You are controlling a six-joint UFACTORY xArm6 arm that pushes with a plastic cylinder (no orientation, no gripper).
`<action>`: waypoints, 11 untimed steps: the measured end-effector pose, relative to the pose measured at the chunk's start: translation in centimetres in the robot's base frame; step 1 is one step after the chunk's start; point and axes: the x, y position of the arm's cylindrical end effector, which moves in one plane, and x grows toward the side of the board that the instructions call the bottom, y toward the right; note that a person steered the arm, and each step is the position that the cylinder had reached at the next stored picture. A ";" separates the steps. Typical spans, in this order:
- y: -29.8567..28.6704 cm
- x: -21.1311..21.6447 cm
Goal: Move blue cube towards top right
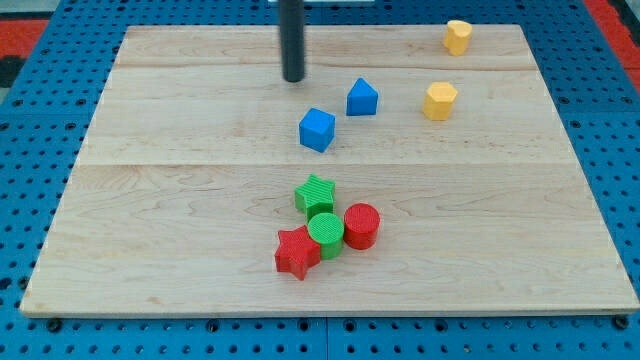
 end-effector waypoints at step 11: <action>29.2 5.4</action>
